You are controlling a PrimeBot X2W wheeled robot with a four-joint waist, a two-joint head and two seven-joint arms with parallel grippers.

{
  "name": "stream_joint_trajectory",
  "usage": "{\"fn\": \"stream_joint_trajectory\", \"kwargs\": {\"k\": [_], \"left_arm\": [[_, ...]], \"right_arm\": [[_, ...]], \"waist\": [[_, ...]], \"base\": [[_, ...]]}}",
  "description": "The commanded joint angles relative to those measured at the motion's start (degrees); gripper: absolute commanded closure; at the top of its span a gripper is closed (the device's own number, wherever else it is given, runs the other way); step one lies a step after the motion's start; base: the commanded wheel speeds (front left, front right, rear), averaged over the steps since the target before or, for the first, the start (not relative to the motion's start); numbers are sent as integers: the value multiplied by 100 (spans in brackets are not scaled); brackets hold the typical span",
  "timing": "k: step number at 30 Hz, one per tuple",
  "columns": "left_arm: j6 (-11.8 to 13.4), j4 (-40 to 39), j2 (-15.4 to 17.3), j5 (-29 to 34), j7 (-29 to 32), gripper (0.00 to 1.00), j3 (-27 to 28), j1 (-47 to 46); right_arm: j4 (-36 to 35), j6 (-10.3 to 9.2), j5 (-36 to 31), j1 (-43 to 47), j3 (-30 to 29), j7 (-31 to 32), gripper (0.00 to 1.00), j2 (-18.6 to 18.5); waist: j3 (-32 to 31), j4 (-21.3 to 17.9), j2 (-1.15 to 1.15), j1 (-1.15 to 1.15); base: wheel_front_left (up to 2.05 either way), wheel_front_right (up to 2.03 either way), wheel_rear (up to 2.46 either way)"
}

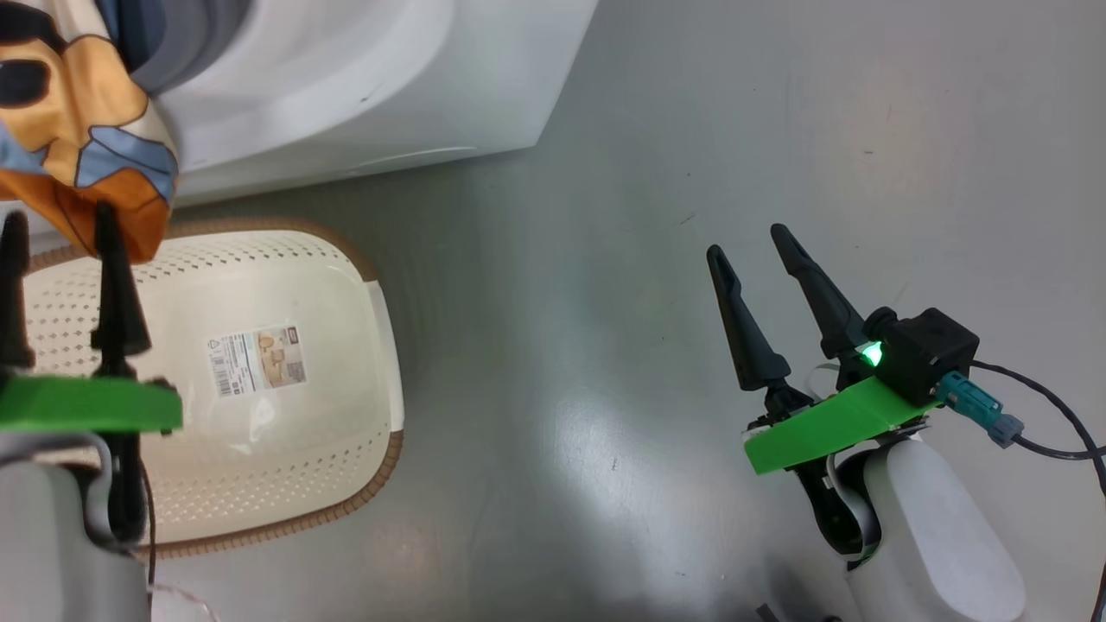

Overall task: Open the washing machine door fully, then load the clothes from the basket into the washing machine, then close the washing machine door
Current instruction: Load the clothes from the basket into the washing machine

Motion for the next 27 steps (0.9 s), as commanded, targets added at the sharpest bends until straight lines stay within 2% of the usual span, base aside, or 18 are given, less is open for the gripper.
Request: {"fn": "stream_joint_trajectory", "kwargs": {"k": [1,10,17,18,19,27], "left_arm": [[26,-23,192,-89,87,0,158,-117],[92,513,290,-301,550,0,190,-713],[81,867,423,-466,561,0,275,-1015],[77,930,424,-506,562,31,280,-1046],[71,1016,462,-504,509,100,256,-1091],[47,1175,548,-571,125,100,222,-1174]], "right_arm": [[-111,35,38,196,139,-27,0,63],[-101,35,82,190,153,-27,0,63],[-102,35,107,180,168,-27,0,63],[-102,35,116,182,168,-27,0,63],[-101,35,136,187,157,-27,0,63],[-102,35,117,193,101,-27,0,63]], "waist": [[12,1,0,0],[50,-18,0,0],[78,-44,0,0],[79,-46,0,0],[79,-47,0,0],[28,14,0,0]], "base": [[0,0,0],[0,0,0],[0,0,0],[0,0,0],[0,0,0],[0,0,0]]}}
